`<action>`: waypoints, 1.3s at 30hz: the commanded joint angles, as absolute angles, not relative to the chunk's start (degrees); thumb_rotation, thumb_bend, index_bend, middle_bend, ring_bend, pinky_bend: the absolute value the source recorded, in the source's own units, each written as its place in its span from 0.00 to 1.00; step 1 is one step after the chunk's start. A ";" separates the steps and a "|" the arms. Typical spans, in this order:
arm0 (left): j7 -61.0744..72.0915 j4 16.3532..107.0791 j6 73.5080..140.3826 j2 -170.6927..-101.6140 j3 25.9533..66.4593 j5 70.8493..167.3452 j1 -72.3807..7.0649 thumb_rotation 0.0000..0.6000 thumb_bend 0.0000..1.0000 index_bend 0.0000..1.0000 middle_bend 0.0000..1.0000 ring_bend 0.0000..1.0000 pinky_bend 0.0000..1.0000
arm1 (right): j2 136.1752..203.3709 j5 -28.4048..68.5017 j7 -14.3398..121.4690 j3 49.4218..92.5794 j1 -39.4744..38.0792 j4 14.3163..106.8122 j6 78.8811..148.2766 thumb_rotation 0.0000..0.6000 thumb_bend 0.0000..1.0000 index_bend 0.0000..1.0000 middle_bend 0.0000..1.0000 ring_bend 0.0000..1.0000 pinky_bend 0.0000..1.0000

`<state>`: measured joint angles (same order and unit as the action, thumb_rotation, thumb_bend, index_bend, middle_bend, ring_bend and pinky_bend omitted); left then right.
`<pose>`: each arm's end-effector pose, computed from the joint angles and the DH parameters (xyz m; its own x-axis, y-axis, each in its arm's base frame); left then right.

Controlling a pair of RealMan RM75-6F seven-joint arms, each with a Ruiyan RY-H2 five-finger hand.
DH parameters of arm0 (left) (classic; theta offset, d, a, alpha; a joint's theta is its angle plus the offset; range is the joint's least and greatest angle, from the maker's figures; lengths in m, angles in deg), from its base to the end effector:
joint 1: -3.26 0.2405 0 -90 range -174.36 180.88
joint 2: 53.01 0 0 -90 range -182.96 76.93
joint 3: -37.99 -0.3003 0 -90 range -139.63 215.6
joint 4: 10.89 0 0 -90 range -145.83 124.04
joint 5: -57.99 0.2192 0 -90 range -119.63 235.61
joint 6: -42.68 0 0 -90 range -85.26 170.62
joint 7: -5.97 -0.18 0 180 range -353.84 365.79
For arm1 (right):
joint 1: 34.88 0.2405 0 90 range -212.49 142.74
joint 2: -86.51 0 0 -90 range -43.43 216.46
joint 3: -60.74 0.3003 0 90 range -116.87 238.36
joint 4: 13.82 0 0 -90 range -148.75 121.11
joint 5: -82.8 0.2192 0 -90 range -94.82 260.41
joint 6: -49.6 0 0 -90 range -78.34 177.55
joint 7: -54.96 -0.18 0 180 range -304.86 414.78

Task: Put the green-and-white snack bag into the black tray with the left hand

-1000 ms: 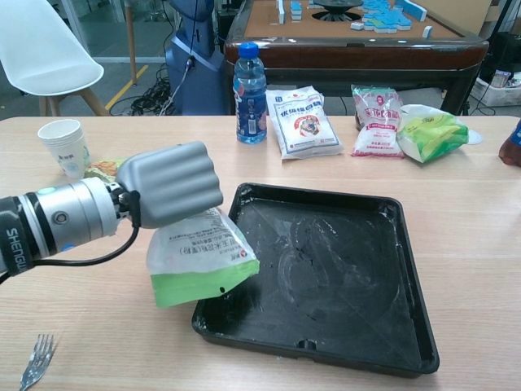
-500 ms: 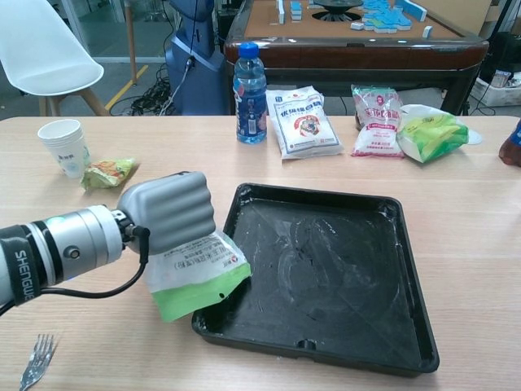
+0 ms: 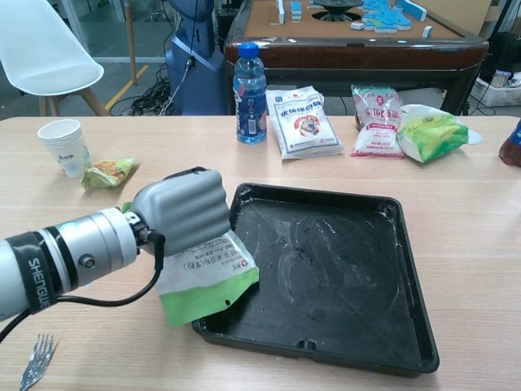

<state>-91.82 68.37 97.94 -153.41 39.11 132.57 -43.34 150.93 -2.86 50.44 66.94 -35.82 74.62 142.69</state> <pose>-0.1237 0.3470 -0.1324 0.8108 -0.5742 -0.1135 -0.3987 -0.4000 -0.8253 -0.3729 -0.1947 0.2085 0.3852 0.1606 0.9088 -0.9228 0.0804 0.3769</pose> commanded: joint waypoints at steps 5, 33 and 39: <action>-93.33 68.91 100.18 -153.85 39.59 130.50 -43.74 1.00 0.43 0.62 0.75 0.71 0.78 | 150.90 -2.79 50.22 66.97 -36.01 74.52 142.86 1.00 0.01 0.31 0.35 0.19 0.24; -93.02 71.32 104.32 -154.21 38.93 127.48 -45.02 1.00 0.44 0.62 0.75 0.71 0.78 | 151.20 -2.65 50.42 67.07 -36.04 74.51 142.63 1.00 0.01 0.31 0.35 0.19 0.24; -94.71 67.32 102.53 -155.89 36.80 125.97 -45.43 1.00 0.43 0.62 0.75 0.71 0.78 | 151.27 -2.37 50.38 67.09 -36.18 74.40 142.59 1.00 0.01 0.31 0.36 0.19 0.24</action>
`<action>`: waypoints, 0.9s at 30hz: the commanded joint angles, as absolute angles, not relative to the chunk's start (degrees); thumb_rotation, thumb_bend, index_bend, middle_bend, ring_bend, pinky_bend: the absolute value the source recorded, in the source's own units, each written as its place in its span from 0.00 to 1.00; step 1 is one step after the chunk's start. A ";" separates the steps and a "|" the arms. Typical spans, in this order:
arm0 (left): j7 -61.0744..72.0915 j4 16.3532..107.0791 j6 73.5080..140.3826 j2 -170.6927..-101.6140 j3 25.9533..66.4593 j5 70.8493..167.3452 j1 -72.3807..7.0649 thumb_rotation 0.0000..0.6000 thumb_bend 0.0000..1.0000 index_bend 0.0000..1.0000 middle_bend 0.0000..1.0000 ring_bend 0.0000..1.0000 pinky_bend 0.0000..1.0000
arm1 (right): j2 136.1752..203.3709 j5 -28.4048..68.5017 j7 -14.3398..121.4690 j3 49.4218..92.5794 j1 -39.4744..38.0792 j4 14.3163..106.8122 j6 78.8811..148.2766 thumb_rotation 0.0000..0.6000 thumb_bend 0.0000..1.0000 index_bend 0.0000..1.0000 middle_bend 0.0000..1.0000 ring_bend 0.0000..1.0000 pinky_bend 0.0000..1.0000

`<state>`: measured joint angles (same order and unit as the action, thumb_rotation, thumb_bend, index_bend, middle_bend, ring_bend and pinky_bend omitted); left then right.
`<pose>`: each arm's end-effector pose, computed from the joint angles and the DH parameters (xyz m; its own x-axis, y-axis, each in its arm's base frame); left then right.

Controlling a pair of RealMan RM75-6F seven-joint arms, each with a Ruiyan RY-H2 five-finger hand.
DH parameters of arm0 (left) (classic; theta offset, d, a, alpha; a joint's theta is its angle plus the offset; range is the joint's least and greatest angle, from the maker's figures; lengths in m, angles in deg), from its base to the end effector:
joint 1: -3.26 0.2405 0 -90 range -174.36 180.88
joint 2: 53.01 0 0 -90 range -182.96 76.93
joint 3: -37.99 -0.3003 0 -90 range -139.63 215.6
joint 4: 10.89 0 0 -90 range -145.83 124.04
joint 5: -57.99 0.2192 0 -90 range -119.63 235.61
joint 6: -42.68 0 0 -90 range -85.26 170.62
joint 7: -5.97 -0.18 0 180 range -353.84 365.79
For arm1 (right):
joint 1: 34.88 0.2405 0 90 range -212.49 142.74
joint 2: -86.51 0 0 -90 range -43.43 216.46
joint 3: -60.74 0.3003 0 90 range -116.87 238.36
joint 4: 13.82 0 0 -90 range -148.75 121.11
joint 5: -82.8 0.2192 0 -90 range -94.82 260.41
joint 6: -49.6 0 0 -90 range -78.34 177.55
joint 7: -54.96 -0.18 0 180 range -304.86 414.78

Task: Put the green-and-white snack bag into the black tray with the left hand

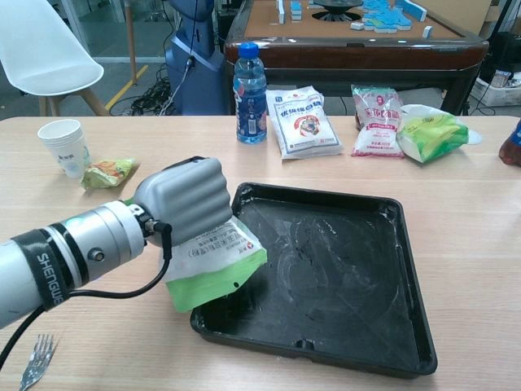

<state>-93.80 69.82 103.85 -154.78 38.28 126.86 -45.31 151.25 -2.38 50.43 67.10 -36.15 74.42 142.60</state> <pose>-0.1121 0.3515 -0.1282 0.8415 -0.5297 -0.1061 -0.3413 -0.3691 -0.8645 -0.3757 -0.1929 0.2077 0.3843 0.1603 0.9092 -0.9228 0.0943 0.3735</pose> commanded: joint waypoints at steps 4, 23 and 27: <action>-95.53 64.86 101.98 -157.27 35.49 123.92 -44.80 1.00 0.44 0.62 0.75 0.71 0.78 | 151.26 -2.27 50.24 67.10 -36.22 74.28 142.53 1.00 0.01 0.31 0.36 0.19 0.24; -83.84 72.09 104.97 -153.54 39.54 124.40 -45.62 1.00 0.43 0.62 0.75 0.71 0.78 | 151.14 -2.29 49.79 67.11 -36.63 74.27 143.03 1.00 0.01 0.31 0.36 0.19 0.24; -74.20 72.17 104.35 -152.40 40.77 124.44 -44.71 1.00 0.43 0.62 0.75 0.71 0.78 | 151.16 -2.19 49.65 67.17 -36.57 74.13 142.85 1.00 0.01 0.31 0.36 0.19 0.24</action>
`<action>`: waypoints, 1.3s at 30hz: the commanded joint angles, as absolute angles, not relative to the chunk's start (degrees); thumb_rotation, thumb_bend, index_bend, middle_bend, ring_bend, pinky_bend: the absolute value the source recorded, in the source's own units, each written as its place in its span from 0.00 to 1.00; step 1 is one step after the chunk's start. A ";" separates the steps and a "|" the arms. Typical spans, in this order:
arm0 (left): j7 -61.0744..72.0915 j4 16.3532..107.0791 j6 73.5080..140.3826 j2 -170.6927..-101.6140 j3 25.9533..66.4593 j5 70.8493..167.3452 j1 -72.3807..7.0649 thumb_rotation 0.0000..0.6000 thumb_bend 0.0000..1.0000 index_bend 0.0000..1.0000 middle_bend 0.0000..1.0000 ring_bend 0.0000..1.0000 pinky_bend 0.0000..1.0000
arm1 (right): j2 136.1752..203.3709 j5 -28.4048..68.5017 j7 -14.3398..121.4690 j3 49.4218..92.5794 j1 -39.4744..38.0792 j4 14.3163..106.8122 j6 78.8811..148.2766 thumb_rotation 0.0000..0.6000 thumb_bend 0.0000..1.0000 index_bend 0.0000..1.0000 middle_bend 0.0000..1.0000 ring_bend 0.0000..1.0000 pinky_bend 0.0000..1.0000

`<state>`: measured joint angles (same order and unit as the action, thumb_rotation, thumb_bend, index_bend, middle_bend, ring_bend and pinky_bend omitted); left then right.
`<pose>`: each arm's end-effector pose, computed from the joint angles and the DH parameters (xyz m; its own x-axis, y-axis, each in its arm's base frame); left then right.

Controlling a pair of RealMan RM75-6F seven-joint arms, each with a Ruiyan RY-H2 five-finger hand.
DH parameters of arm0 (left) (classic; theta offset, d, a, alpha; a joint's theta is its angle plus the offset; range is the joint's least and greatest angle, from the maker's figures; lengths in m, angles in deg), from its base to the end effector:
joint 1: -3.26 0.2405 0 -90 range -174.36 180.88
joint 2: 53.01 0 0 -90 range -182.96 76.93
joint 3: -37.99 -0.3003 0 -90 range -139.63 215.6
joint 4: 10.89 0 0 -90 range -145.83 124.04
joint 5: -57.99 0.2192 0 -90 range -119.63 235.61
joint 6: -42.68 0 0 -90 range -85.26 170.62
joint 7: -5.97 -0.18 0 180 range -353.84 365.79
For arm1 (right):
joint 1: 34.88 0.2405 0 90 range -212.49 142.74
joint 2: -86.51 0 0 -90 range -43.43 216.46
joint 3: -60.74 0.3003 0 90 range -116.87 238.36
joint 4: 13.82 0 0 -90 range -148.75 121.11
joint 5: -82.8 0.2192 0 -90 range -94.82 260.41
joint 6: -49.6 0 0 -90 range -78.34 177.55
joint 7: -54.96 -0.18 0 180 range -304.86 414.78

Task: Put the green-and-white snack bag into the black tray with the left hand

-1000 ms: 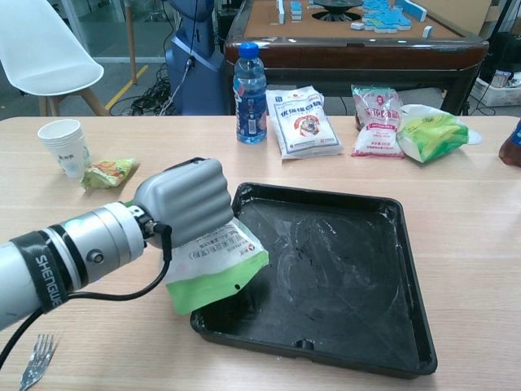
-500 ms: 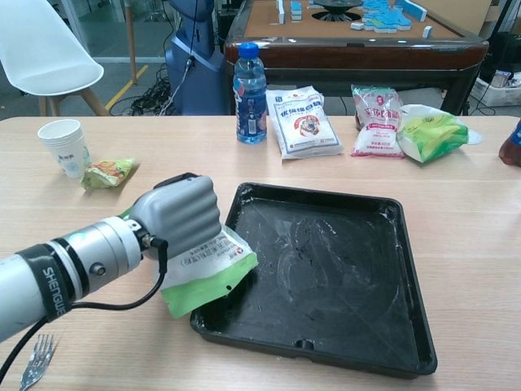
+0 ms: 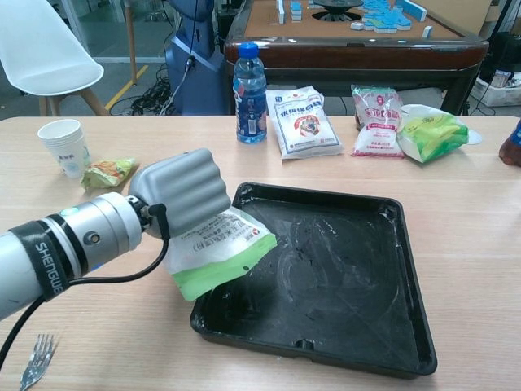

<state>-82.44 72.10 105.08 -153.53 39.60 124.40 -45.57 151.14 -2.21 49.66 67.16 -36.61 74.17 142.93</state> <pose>-0.1084 0.3585 -0.1161 0.9079 -0.4091 0.0917 -0.1163 -0.4560 -0.8824 -0.3780 -0.1898 0.2103 0.3792 0.1653 0.9104 -0.9247 0.1023 0.3666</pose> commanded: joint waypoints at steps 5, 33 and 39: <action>-60.73 71.48 104.97 -151.12 42.85 125.80 -43.22 1.00 0.43 0.63 0.75 0.71 0.78 | 151.25 -2.18 49.83 67.23 -36.34 74.17 142.49 1.00 0.01 0.31 0.36 0.19 0.24; -3.20 54.91 96.01 -155.65 47.52 126.43 -38.18 1.00 0.43 0.61 0.70 0.68 0.78 | 151.33 -1.33 50.87 67.47 -35.91 74.80 141.46 1.00 0.01 0.31 0.36 0.19 0.24; 0.27 53.63 94.86 -157.04 47.85 126.72 -38.30 1.00 0.38 0.56 0.68 0.67 0.77 | 151.26 -0.97 50.76 67.55 -36.03 74.63 141.42 1.00 0.01 0.31 0.36 0.19 0.24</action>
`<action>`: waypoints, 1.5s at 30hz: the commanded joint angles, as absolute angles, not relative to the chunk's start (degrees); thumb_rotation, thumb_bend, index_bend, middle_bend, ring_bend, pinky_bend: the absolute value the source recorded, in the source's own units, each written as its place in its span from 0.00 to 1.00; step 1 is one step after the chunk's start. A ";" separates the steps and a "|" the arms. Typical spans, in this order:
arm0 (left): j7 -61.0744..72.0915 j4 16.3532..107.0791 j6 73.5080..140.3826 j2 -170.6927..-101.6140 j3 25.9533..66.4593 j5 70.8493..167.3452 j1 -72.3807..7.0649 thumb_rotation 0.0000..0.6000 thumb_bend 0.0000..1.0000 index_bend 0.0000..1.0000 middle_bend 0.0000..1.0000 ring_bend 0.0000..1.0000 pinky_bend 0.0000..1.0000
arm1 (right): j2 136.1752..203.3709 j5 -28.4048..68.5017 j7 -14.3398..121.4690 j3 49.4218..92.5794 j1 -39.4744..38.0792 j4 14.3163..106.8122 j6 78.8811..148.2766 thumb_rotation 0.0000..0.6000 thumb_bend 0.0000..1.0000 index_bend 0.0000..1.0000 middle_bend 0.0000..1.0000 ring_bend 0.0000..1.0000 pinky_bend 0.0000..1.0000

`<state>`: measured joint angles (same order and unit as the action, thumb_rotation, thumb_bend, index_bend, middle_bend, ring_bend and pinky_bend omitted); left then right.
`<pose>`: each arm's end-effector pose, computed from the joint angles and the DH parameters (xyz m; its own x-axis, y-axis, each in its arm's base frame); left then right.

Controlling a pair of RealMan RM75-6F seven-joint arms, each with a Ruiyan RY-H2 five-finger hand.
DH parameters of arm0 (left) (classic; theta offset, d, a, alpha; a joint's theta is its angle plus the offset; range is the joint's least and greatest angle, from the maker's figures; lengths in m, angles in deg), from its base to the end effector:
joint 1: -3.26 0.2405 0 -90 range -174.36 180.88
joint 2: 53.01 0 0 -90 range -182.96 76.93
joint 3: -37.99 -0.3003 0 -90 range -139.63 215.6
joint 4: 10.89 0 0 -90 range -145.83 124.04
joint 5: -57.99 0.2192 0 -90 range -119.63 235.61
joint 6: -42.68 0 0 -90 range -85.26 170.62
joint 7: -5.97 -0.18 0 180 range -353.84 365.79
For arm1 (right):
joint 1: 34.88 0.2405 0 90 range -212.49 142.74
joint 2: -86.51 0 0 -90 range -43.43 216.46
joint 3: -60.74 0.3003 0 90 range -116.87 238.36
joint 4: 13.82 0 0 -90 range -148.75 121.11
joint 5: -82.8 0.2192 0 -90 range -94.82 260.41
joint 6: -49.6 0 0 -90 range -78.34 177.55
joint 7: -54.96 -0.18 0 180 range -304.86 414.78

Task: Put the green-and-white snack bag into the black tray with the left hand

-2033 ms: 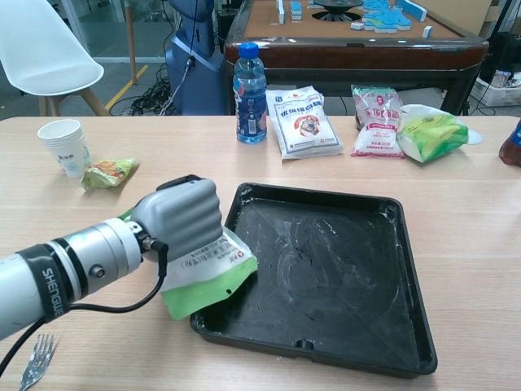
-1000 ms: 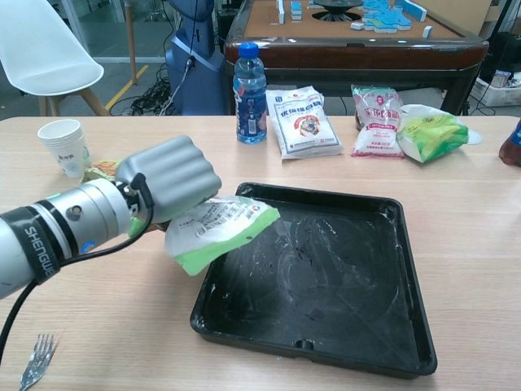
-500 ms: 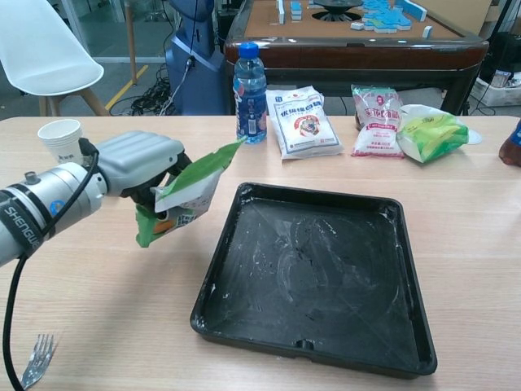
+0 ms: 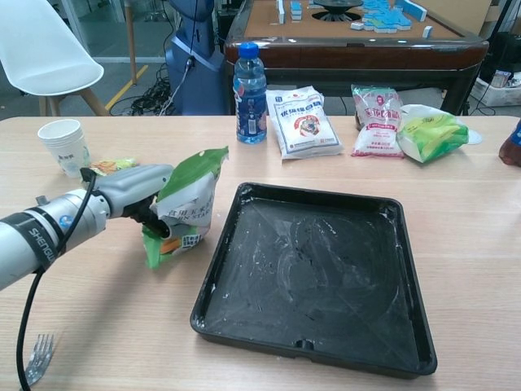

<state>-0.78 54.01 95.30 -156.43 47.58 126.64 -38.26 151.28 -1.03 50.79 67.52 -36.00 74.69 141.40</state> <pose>-0.1937 0.4082 -0.1150 0.3342 0.3306 0.8826 0.9201 -0.3174 -0.2295 -0.3792 -0.1954 0.2069 0.3847 0.1491 0.9109 -0.9216 0.1167 0.3701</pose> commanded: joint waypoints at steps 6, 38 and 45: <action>0.75 53.86 92.90 -157.26 48.31 125.43 -38.61 1.00 0.32 0.44 0.61 0.58 0.70 | 151.21 -0.81 50.48 67.59 -36.07 74.47 141.34 1.00 0.01 0.31 0.36 0.19 0.24; -4.59 74.72 91.37 -143.46 47.66 116.38 -36.37 1.00 0.19 0.00 0.03 0.09 0.34 | 151.58 -1.30 50.58 67.87 -35.18 74.56 140.81 1.00 0.01 0.31 0.36 0.19 0.24; -6.44 81.38 94.34 -138.20 45.87 117.15 -34.58 1.00 0.20 0.00 0.03 0.08 0.33 | 151.51 -1.58 50.91 67.92 -34.78 74.83 140.56 1.00 0.01 0.31 0.36 0.19 0.24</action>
<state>-5.75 79.89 93.14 -139.55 46.49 116.68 -35.28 151.52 -1.55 50.88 67.92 -34.81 74.81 140.59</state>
